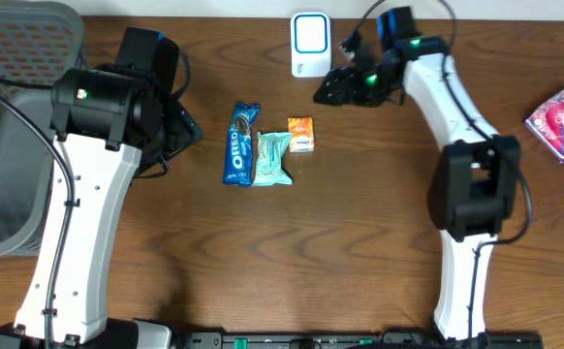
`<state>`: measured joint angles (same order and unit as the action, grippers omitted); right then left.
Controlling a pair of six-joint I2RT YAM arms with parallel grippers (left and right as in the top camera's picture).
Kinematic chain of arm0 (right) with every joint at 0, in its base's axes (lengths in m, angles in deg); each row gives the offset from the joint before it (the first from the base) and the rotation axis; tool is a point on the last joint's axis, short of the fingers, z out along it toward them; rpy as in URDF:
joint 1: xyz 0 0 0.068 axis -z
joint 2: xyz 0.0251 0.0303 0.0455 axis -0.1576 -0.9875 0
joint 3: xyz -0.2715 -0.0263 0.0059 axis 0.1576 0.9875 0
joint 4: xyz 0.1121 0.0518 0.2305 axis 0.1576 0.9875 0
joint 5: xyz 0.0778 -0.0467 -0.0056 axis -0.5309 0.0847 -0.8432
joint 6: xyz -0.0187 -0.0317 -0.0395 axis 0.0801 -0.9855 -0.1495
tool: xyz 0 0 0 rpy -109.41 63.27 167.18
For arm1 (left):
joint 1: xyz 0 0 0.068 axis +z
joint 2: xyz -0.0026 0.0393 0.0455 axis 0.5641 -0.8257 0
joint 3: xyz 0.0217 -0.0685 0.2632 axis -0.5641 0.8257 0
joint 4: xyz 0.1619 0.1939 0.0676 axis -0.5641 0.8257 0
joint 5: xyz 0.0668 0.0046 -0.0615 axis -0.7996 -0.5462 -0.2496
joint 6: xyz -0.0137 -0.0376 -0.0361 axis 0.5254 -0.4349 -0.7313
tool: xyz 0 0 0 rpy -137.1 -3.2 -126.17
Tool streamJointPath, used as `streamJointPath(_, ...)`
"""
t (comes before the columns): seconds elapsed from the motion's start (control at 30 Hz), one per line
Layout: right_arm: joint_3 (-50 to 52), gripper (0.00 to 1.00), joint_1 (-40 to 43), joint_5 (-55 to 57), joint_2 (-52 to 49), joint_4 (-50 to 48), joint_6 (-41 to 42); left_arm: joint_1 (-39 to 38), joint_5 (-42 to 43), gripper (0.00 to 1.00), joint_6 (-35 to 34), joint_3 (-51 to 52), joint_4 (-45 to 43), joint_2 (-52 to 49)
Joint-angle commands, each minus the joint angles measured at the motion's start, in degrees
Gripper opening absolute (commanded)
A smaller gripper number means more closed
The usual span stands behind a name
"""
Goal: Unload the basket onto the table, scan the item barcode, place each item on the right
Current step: 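Reach the right gripper to the small orange pack and grasp it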
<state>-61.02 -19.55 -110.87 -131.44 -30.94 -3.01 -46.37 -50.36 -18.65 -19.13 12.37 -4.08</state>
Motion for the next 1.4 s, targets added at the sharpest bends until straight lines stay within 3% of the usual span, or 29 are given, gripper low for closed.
streamJointPath(0.0, 0.3, 0.79, -1.8, 0.0, -4.3, -0.5, 5.6, 0.1, -1.2, 0.98, -0.3, 0.1, 0.2, 0.0)
streamJointPath(0.17, 0.3, 0.75, -3.7, 0.0, -8.7, 0.3, 5.7, 0.1, -1.2, 0.98, -0.3, 0.1, 0.2, 0.0)
streamJointPath(0.4, 0.4, 0.63, -4.3, -1.0, -11.0, 1.7, 6.6, 0.1, -1.2, 0.98, -0.3, 0.1, 0.2, 0.0)
streamJointPath(0.83, 0.5, 0.56, -7.2, 2.5, -11.0, 3.8, 9.5, 0.1, -1.2, 0.98, -0.3, 0.1, 0.2, 0.0)
streamJointPath(0.97, 0.5, 0.34, -7.9, 5.7, -11.0, 3.8, 10.4, 0.1, -1.2, 0.98, -0.3, 0.1, 0.2, 0.0)
streamJointPath(1.07, 0.5, 0.01, -7.9, 6.7, -11.0, 3.8, 10.1, 0.1, -1.2, 0.98, -0.3, 0.1, 0.2, 0.0)
streamJointPath(1.23, 0.5, 0.01, -6.2, 1.9, -10.8, 6.0, 7.4, 0.1, -1.2, 0.98, -0.3, 0.1, 0.2, 0.0)
streamJointPath(1.37, 0.4, 0.01, -2.3, -10.5, -10.6, 9.4, -0.3, 0.1, -1.2, 0.98, -0.3, 0.1, 0.2, 0.0)
